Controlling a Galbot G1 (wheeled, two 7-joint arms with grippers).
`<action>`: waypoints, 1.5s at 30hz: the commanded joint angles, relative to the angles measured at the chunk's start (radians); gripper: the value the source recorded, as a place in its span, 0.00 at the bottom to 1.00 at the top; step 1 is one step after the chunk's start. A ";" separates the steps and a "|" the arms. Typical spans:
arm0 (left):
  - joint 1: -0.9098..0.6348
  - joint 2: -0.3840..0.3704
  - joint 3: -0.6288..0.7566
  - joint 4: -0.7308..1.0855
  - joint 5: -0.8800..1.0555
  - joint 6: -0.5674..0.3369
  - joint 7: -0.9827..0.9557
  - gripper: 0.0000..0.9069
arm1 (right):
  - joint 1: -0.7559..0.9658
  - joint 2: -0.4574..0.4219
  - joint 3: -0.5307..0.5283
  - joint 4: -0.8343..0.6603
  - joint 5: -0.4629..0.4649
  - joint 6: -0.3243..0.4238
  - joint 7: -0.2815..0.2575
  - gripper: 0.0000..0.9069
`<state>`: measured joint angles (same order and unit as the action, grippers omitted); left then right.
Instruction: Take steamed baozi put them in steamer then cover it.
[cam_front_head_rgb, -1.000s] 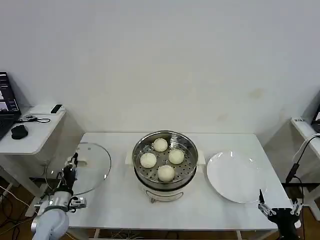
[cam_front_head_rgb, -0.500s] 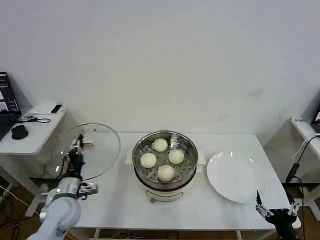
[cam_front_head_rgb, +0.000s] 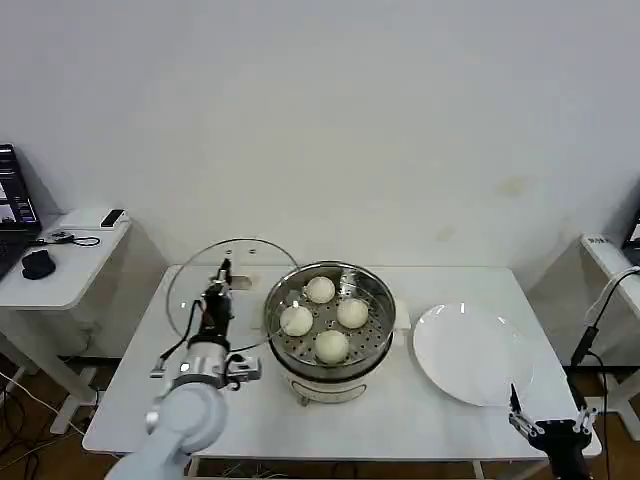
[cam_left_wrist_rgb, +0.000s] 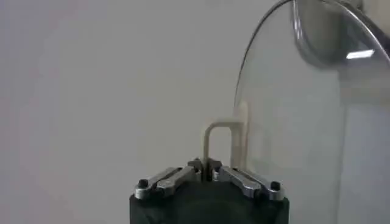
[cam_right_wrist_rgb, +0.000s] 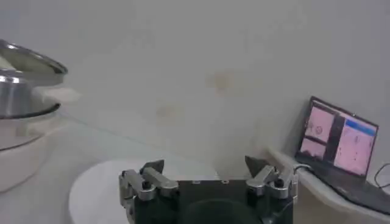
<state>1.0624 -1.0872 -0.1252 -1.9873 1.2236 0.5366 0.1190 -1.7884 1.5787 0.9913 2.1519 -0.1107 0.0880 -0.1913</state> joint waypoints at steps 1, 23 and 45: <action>-0.074 -0.089 0.147 -0.016 0.165 0.074 0.169 0.00 | -0.004 0.002 -0.037 0.010 -0.036 -0.012 0.005 1.00; -0.094 -0.368 0.219 0.104 0.339 0.079 0.213 0.00 | 0.024 0.002 -0.112 -0.035 -0.060 -0.017 0.013 1.00; -0.097 -0.421 0.259 0.202 0.388 0.076 0.199 0.00 | 0.022 0.003 -0.136 -0.045 -0.065 -0.017 0.014 1.00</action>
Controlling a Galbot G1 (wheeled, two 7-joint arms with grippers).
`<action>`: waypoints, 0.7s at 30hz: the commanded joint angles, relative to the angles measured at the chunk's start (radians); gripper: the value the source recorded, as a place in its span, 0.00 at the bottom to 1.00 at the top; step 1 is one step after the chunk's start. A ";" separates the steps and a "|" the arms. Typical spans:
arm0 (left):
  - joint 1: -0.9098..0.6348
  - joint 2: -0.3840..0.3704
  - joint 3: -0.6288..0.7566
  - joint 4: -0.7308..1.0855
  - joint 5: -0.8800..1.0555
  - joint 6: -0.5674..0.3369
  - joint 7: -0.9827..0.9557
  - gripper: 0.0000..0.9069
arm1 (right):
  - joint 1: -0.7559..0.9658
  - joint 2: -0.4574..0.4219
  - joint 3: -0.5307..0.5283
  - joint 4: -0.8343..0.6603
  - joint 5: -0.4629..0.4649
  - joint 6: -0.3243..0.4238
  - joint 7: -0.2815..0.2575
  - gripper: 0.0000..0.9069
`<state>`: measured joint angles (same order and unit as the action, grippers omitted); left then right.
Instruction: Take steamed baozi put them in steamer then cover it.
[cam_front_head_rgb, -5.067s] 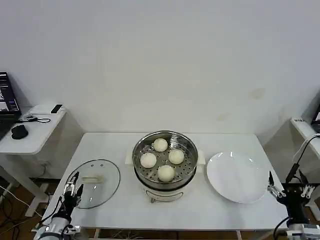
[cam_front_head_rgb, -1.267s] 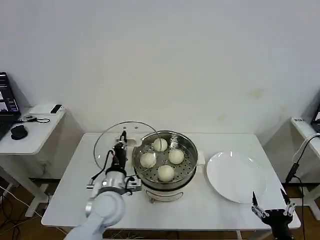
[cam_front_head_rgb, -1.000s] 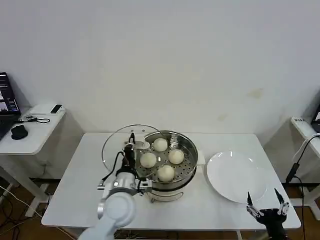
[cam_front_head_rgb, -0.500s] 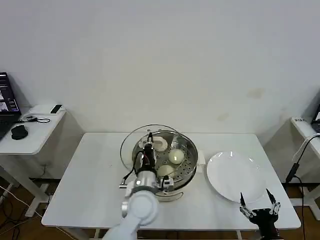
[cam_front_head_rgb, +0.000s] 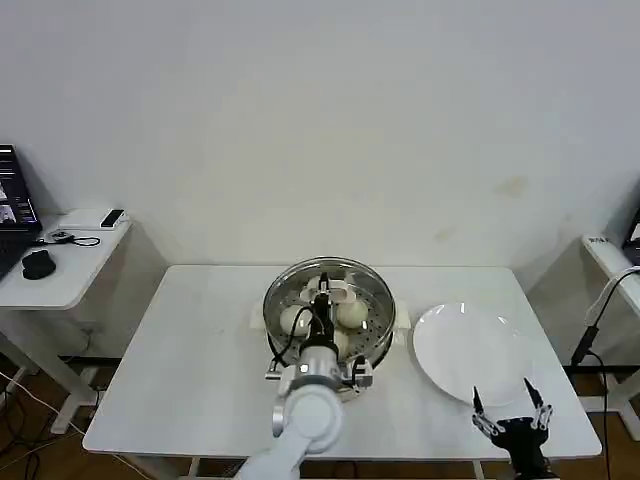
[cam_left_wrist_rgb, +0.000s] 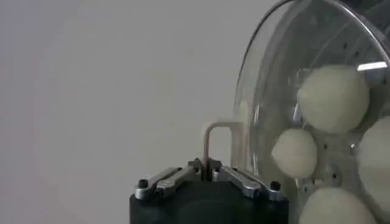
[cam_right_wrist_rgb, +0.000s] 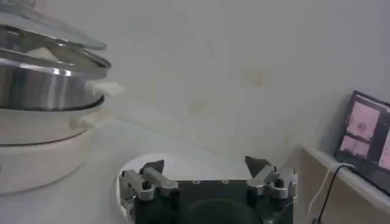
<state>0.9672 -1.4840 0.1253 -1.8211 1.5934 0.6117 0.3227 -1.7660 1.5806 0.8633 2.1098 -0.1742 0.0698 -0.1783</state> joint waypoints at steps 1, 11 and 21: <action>-0.002 -0.024 0.007 0.037 0.017 0.001 -0.005 0.00 | 0.000 0.001 -0.008 -0.003 -0.002 0.002 0.001 1.00; -0.010 -0.020 0.004 0.049 0.014 0.001 -0.004 0.00 | -0.005 0.000 -0.010 -0.003 -0.005 0.002 0.000 1.00; -0.010 -0.020 -0.003 0.075 0.017 0.000 -0.015 0.00 | -0.004 0.000 -0.020 -0.008 -0.008 0.004 0.000 1.00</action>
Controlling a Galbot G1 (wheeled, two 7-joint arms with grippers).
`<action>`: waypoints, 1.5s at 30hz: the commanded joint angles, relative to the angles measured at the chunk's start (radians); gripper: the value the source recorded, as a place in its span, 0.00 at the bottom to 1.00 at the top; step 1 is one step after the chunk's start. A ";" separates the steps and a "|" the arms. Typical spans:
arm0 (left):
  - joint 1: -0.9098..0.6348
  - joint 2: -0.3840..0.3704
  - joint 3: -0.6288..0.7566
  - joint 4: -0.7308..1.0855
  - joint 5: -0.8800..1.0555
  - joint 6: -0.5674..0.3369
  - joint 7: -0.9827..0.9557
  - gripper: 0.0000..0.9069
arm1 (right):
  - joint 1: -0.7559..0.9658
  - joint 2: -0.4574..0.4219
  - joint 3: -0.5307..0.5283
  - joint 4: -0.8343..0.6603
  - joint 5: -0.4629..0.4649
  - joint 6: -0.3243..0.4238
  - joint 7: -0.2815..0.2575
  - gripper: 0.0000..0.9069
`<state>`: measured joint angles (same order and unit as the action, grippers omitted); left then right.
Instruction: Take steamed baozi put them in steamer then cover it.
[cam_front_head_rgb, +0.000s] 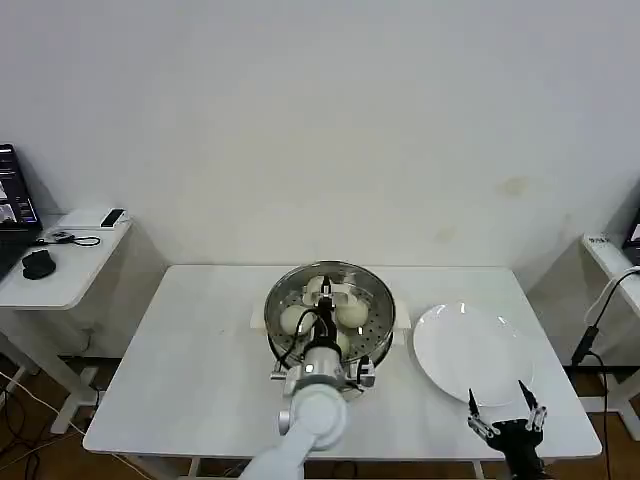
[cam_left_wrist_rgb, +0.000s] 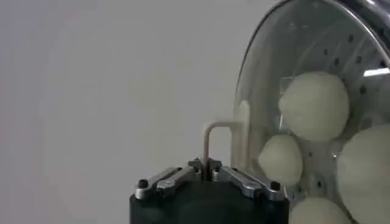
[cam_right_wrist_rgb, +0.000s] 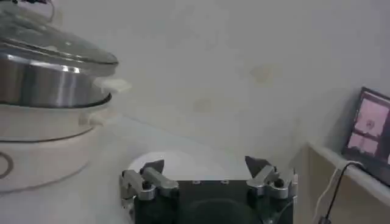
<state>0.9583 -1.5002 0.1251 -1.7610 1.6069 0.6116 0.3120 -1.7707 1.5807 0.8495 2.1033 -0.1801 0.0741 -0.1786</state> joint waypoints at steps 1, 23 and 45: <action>-0.002 -0.004 -0.003 0.016 0.004 0.000 -0.005 0.00 | 0.001 0.001 -0.008 -0.002 -0.004 0.000 0.000 1.00; 0.029 0.017 0.004 -0.075 -0.019 0.000 -0.002 1.00 | -0.003 0.001 -0.023 -0.003 -0.018 -0.002 -0.003 1.00; 0.324 0.273 -0.179 -0.510 -0.610 -0.049 -0.235 1.00 | 0.007 -0.002 -0.047 -0.031 0.026 -0.015 0.005 1.00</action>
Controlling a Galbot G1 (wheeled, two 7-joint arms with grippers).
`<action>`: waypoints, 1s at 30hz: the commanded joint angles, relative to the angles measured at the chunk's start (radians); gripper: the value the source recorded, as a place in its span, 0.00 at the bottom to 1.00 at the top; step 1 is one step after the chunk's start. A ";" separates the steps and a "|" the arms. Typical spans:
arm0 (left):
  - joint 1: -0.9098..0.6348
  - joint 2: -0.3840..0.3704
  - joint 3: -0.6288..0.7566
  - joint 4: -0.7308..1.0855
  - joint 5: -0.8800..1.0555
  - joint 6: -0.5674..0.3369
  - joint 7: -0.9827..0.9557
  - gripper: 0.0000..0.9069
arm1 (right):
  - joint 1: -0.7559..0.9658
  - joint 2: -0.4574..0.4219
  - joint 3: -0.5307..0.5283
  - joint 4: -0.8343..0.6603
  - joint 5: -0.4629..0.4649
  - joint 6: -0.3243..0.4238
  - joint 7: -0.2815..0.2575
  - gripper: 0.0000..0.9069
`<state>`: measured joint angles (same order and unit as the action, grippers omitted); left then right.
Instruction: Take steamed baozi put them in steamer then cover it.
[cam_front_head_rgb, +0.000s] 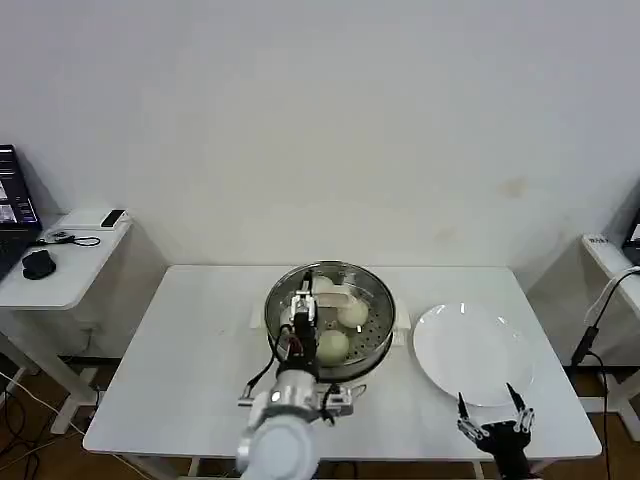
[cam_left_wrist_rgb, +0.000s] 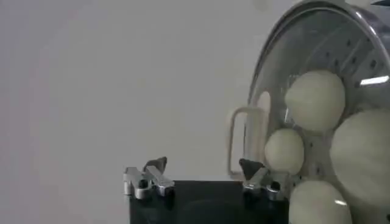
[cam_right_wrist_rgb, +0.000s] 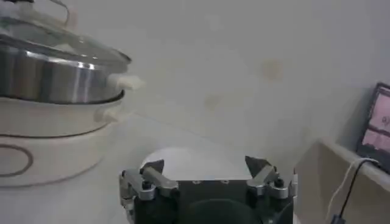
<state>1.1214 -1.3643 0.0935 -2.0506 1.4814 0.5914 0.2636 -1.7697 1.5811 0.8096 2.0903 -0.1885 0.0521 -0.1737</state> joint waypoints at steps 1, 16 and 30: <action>0.185 0.149 -0.207 -0.226 -0.617 -0.052 -0.237 1.00 | 0.007 -0.005 -0.011 -0.022 0.063 0.013 -0.001 1.00; 0.460 0.169 -0.747 -0.070 -1.833 -0.452 -0.553 1.00 | -0.069 -0.248 -0.164 -0.008 0.277 0.052 0.098 1.00; 0.626 0.088 -0.678 -0.079 -1.697 -0.569 -0.499 1.00 | -0.097 -0.327 -0.196 -0.005 0.316 -0.013 0.156 1.00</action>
<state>1.6108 -1.2491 -0.5229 -2.1490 -0.0321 0.1424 -0.2118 -1.8525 1.3276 0.6475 2.0821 0.0806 0.0648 -0.0623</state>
